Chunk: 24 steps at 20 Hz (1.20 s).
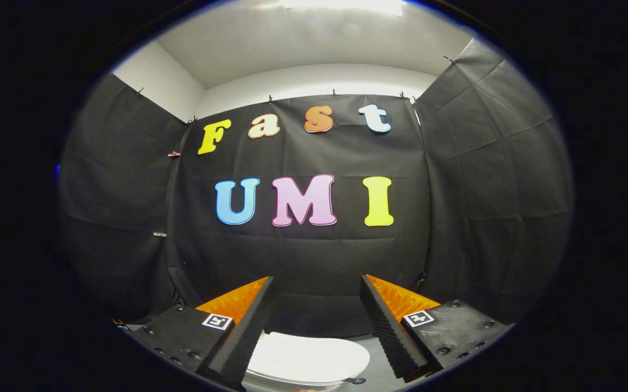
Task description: Open the toilet lid.
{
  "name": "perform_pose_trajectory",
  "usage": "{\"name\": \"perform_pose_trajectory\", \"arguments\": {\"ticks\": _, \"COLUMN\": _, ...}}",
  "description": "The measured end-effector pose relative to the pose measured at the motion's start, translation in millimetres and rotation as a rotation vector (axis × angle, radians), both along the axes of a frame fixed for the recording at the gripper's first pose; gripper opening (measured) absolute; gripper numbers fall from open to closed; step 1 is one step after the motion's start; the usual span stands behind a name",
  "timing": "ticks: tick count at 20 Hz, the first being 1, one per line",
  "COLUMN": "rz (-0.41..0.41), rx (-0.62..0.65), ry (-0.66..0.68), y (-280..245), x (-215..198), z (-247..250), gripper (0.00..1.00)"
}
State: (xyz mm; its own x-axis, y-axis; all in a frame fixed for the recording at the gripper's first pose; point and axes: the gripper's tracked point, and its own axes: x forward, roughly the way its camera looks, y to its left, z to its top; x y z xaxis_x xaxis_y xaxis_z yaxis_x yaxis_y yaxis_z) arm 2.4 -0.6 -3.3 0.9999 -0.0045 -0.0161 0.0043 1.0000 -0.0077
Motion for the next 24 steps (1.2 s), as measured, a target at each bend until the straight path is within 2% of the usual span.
{"name": "perform_pose_trajectory", "arguments": {"ticks": 6, "rz": -0.013, "rx": 0.006, "ry": 0.001, "y": -4, "x": 3, "z": -2, "gripper": 0.98}}
{"name": "perform_pose_trajectory", "arguments": {"ticks": 13, "rz": -0.125, "rx": 0.035, "ry": -0.034, "y": -31, "x": 13, "z": 2, "gripper": 0.98}}
{"name": "perform_pose_trajectory", "arguments": {"ticks": 19, "rz": -0.227, "rx": 0.124, "ry": -0.010, "y": -66, "x": 11, "z": -33, "gripper": 0.98}}
{"name": "perform_pose_trajectory", "arguments": {"ticks": 24, "rz": -0.321, "rx": 0.251, "ry": 0.052, "y": -99, "x": 12, "z": -92, "gripper": 0.98}}
